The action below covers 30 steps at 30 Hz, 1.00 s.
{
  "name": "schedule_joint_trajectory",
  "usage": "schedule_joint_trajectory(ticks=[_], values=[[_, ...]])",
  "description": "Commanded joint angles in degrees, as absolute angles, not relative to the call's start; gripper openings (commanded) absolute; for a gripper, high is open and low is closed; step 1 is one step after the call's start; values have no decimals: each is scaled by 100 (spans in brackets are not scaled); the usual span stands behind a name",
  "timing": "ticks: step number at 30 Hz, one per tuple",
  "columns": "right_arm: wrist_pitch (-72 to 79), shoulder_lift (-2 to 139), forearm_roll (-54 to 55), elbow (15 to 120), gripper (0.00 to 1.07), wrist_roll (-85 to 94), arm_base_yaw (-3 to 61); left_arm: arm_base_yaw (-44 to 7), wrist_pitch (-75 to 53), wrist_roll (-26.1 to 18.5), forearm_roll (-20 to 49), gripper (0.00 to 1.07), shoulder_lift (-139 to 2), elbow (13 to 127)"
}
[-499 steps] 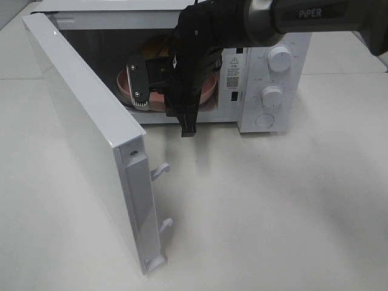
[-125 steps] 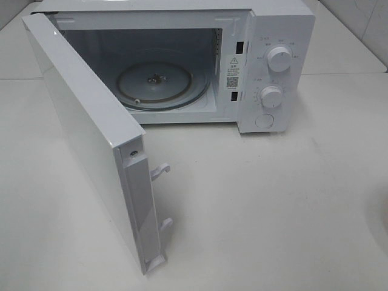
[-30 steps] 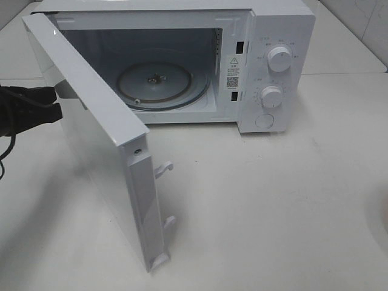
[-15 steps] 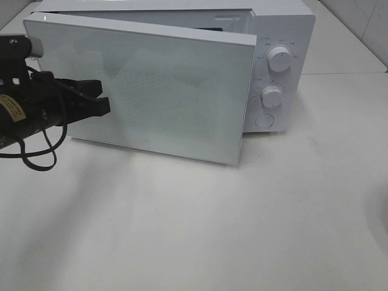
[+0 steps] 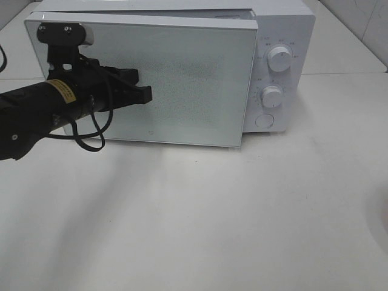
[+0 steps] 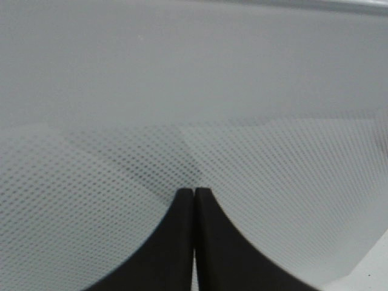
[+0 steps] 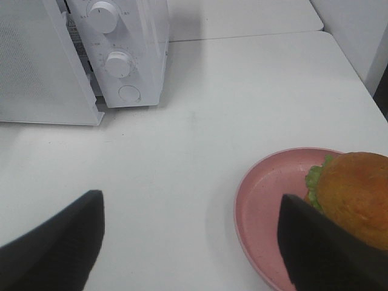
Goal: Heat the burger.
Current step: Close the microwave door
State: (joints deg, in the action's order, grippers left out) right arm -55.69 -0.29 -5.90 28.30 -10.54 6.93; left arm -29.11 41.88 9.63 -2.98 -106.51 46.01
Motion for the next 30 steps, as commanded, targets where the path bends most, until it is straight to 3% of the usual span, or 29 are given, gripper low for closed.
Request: schedule_joint_trajectory(ticks=[1,30], values=[[-5518,-172,-579,2819,76,-1014,665,-2968,3982,894,-138,0,-10783,4939],[-5518,-172,-579,2819,76,-1014,665,-3260,3380,894,-29,0,-11895,7019]])
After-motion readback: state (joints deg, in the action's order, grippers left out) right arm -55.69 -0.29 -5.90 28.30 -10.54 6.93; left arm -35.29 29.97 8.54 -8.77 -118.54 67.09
